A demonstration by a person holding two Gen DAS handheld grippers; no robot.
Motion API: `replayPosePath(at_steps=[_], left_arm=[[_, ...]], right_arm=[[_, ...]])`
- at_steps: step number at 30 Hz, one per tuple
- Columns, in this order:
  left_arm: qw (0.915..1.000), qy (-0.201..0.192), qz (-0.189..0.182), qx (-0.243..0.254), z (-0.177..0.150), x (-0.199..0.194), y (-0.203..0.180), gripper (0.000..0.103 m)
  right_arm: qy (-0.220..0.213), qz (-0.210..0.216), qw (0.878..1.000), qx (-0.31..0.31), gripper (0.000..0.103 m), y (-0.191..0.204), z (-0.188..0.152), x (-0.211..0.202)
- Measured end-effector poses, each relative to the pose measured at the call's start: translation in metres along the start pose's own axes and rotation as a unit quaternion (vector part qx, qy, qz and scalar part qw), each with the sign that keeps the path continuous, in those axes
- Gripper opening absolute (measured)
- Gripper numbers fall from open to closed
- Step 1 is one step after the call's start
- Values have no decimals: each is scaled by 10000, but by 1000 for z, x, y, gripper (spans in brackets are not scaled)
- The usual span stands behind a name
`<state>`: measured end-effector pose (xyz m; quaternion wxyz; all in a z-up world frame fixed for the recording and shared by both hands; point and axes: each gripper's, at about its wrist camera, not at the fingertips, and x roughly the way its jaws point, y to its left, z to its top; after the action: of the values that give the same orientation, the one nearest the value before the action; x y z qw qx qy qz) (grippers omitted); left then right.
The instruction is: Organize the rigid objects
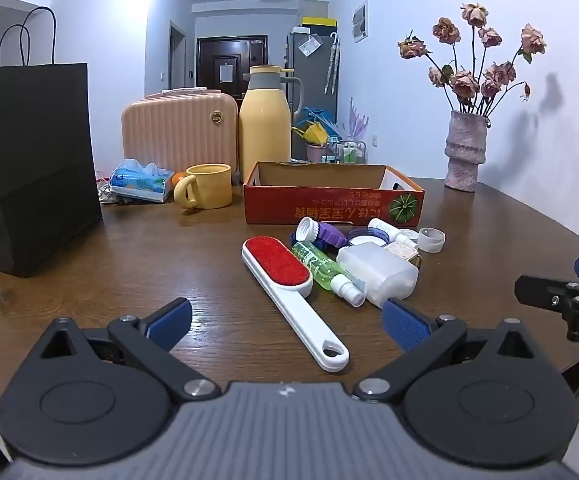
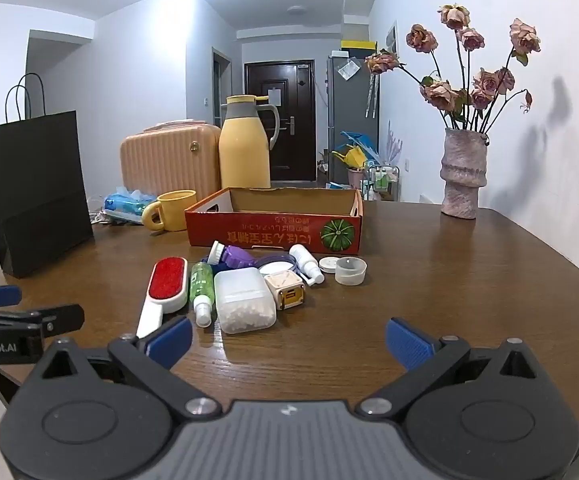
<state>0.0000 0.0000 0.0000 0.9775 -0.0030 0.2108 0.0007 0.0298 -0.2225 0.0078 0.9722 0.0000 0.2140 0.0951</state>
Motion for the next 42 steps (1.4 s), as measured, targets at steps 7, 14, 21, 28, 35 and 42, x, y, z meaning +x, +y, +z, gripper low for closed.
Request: replayPosePath(at_steps=[7,14,21,28,35,42], left_arm=[[10000,-29,-39,-9,-3,-5,1,103],[9999,68,-66,61,0,2,-2,103],[9999,34,-76,71,0,1,-1,103],[9999,2,-73,104,1,-1,-2,103],[9999,0,-75,103,2,-1,-3,103],[9999,1,-71,100,2,-1,-3,103]], right_arm=[[78,44,10000,9,103,-1,0,1],[86,54,9999,36,103,-3,1,0],[98,51,9999,19,103,-1,1,0],[94,45,9999,13,103,0,0,0],[101,45,9999,14,103,0,0,0],[106,42,9999,15,103,-1,-1,1]])
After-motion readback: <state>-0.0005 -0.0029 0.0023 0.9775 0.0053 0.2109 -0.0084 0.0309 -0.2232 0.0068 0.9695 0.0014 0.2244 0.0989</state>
